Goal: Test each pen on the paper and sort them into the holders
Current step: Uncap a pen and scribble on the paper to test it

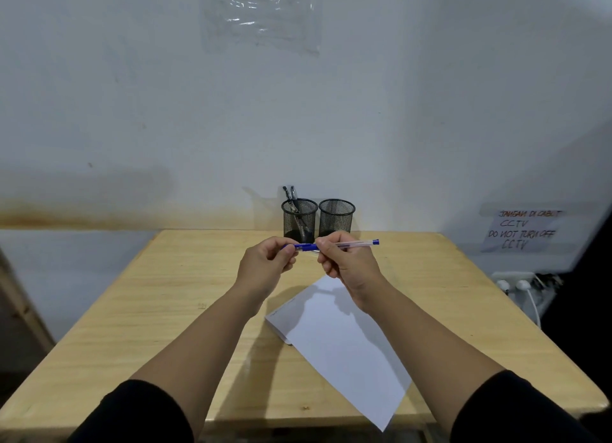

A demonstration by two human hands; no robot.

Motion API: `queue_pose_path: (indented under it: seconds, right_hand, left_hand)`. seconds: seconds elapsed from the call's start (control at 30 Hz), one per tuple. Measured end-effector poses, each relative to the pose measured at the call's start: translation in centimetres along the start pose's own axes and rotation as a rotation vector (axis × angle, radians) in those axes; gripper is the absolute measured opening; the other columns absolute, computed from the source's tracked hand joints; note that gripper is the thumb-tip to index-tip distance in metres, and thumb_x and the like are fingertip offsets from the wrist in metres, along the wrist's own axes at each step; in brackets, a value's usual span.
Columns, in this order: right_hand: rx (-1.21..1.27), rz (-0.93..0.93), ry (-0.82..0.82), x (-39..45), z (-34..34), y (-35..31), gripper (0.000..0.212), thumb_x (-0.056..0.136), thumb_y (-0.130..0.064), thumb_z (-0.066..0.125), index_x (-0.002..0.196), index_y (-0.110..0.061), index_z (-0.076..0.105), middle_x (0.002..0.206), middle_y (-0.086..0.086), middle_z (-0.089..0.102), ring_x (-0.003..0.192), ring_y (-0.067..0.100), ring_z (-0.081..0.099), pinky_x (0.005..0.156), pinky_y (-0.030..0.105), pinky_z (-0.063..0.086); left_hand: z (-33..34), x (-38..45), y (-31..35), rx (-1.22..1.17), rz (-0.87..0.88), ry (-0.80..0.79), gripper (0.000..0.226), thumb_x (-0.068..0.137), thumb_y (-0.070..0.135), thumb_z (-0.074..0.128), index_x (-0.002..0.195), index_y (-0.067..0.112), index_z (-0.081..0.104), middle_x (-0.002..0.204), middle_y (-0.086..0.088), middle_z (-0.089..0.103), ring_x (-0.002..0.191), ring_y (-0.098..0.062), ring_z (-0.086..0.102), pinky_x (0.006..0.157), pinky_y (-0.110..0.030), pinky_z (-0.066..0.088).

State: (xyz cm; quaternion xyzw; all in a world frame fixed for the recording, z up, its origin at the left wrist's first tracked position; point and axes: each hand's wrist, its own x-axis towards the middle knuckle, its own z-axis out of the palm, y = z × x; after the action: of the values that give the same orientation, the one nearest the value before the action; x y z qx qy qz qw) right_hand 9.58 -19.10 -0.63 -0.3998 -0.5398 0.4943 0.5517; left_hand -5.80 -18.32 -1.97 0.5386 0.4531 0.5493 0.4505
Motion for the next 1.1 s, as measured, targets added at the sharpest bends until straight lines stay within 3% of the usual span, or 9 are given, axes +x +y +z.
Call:
queue_pose_path:
  seconds: [0.13, 0.3, 0.5, 0.57, 0.63, 0.8, 0.93, 1.03, 1.1]
  right_hand:
    - [-0.064, -0.061, 0.005, -0.2, 0.1, 0.2, 0.014, 0.091, -0.009, 0.057, 0.077, -0.012, 0.059, 0.061, 0.004, 0.055, 0.048, 0.006, 0.047, 0.045, 0.016, 0.036]
    - [-0.159, -0.101, -0.002, -0.3, -0.3, 0.4, 0.013, 0.09, -0.011, 0.059, 0.077, -0.012, 0.06, 0.061, 0.004, 0.056, 0.049, 0.006, 0.049, 0.047, 0.016, 0.039]
    - [-0.254, -0.144, -0.004, -0.1, -0.7, 0.7, 0.017, 0.089, -0.01, 0.06, 0.074, -0.017, 0.059, 0.061, 0.002, 0.057, 0.049, 0.004, 0.05, 0.048, 0.014, 0.039]
    - [-0.299, -0.163, -0.006, 0.0, -0.7, 0.6, 0.019, 0.089, -0.01, 0.06, 0.073, -0.02, 0.059, 0.061, 0.001, 0.057, 0.049, 0.003, 0.05, 0.048, 0.013, 0.039]
    - [-0.308, -0.175, 0.001, 0.1, -0.8, 0.6, 0.019, 0.089, -0.009, 0.06, 0.073, -0.019, 0.059, 0.061, 0.001, 0.057, 0.048, 0.002, 0.051, 0.048, 0.012, 0.04]
    - [-0.242, -0.138, 0.015, 0.6, -1.3, 0.8, 0.018, 0.09, -0.009, 0.06, 0.073, -0.017, 0.059, 0.061, 0.004, 0.056, 0.049, 0.006, 0.05, 0.048, 0.018, 0.039]
    - [-0.27, -0.129, -0.021, 0.8, -1.3, 1.2, 0.017, 0.089, -0.01, 0.06, 0.074, -0.016, 0.058, 0.06, 0.003, 0.056, 0.05, 0.006, 0.05, 0.047, 0.018, 0.04]
    - [-0.23, -0.132, 0.034, 0.9, -2.4, 0.3, 0.021, 0.089, -0.007, 0.059, 0.071, -0.015, 0.055, 0.056, 0.002, 0.054, 0.045, 0.005, 0.047, 0.044, 0.016, 0.036]
    - [-0.163, -0.123, 0.118, 1.1, -5.0, -0.8, 0.023, 0.09, -0.004, 0.057, 0.069, -0.014, 0.053, 0.054, 0.002, 0.053, 0.042, 0.005, 0.045, 0.041, 0.015, 0.034]
  left_hand:
    - [0.3, 0.3, 0.1, -0.033, -0.035, -0.003, 0.021, 0.091, 0.007, 0.051, 0.08, 0.018, 0.065, 0.075, -0.001, 0.062, 0.067, -0.01, 0.054, 0.065, -0.011, 0.051]
    - [0.7, 0.5, -0.2, -0.095, -0.116, 0.003, 0.021, 0.091, 0.005, 0.051, 0.08, 0.015, 0.065, 0.074, -0.003, 0.06, 0.066, -0.012, 0.051, 0.072, -0.019, 0.05]
    - [1.2, 1.2, -0.9, -0.098, -0.192, 0.012, 0.015, 0.091, 0.005, 0.051, 0.093, 0.005, 0.066, 0.075, -0.004, 0.06, 0.066, -0.01, 0.052, 0.07, -0.019, 0.048]
    - [1.3, 1.3, -1.1, -0.129, -0.207, 0.023, 0.015, 0.091, 0.005, 0.051, 0.089, 0.008, 0.066, 0.076, -0.004, 0.061, 0.066, -0.01, 0.053, 0.071, -0.018, 0.049]
    - [1.5, 1.5, -1.0, -0.139, -0.213, 0.02, 0.017, 0.091, 0.005, 0.051, 0.083, 0.012, 0.064, 0.076, -0.004, 0.06, 0.067, -0.01, 0.053, 0.071, -0.018, 0.049]
    - [1.5, 2.1, -0.8, -0.132, -0.226, -0.004, 0.013, 0.091, 0.006, 0.051, 0.097, 0.005, 0.063, 0.076, -0.003, 0.06, 0.066, -0.008, 0.053, 0.061, -0.009, 0.05]
    - [1.8, 2.3, -0.9, -0.102, -0.265, -0.043, 0.014, 0.091, 0.005, 0.051, 0.088, 0.009, 0.064, 0.076, -0.002, 0.061, 0.066, -0.007, 0.054, 0.064, -0.013, 0.05]
    - [-1.6, 3.1, -2.2, -0.155, -0.306, 0.154, 0.023, 0.09, -0.005, 0.048, 0.077, 0.007, 0.062, 0.066, -0.002, 0.059, 0.046, 0.0, 0.052, 0.05, -0.008, 0.044]
    - [-6.2, 3.3, -4.0, -0.07, -0.298, 0.362, 0.015, 0.089, -0.002, 0.05, 0.082, 0.002, 0.063, 0.054, 0.002, 0.061, 0.044, -0.004, 0.052, 0.054, -0.013, 0.044]
